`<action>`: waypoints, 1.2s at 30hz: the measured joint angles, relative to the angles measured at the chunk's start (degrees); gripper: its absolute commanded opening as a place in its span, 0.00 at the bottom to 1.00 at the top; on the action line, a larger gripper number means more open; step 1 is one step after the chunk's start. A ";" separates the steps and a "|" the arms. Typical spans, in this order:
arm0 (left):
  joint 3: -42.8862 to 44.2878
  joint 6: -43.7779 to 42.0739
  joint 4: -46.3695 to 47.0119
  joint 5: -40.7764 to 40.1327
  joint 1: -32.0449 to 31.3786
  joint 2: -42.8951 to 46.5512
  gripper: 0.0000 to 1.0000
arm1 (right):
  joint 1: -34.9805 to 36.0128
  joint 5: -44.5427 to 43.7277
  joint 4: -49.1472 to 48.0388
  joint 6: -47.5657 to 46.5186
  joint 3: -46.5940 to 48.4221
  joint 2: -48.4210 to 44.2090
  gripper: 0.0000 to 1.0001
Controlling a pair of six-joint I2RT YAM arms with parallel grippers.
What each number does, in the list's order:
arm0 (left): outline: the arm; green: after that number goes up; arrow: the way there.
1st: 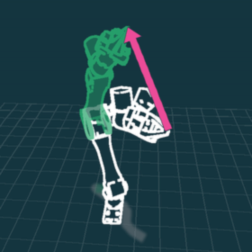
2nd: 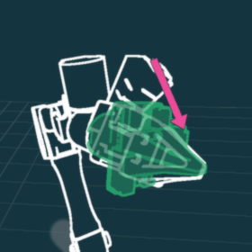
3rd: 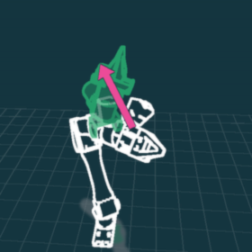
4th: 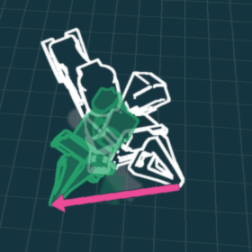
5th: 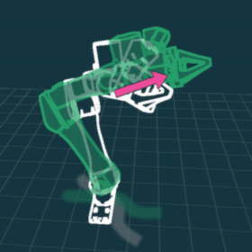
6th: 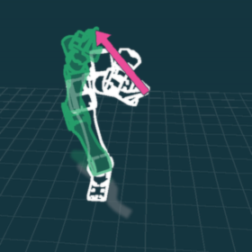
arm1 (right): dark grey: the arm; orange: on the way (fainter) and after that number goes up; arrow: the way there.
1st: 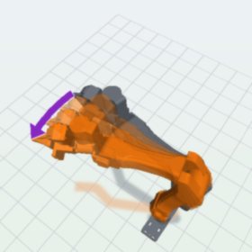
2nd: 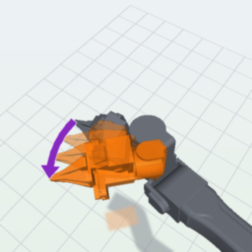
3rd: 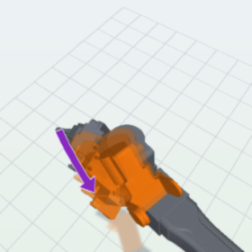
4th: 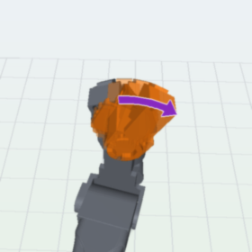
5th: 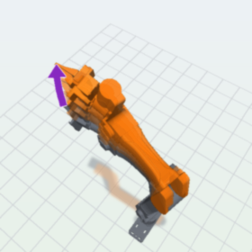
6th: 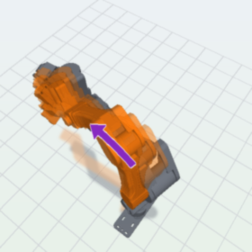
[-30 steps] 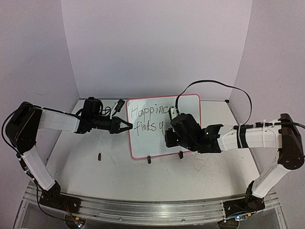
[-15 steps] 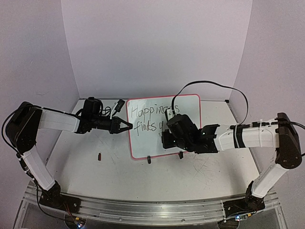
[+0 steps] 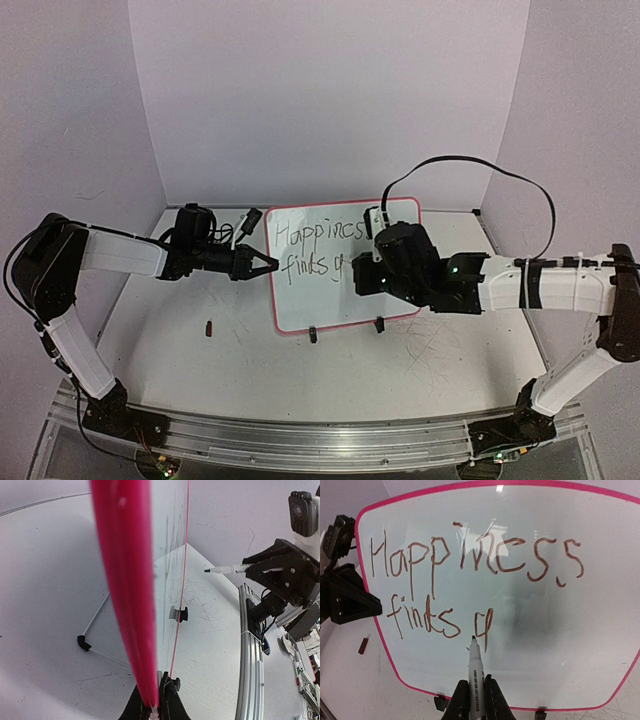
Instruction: Write a sentence on the whiteboard
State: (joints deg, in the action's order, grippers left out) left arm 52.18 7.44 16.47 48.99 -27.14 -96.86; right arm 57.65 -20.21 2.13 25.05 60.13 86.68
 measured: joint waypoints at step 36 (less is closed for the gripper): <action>0.68 -0.09 -0.87 -0.26 -0.26 -0.20 0.00 | -3.60 0.14 -2.65 -1.61 0.14 2.90 0.00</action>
State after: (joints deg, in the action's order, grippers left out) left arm 52.86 7.35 15.59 48.73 -27.40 -97.06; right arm 54.04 -20.08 -0.51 23.44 60.27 89.58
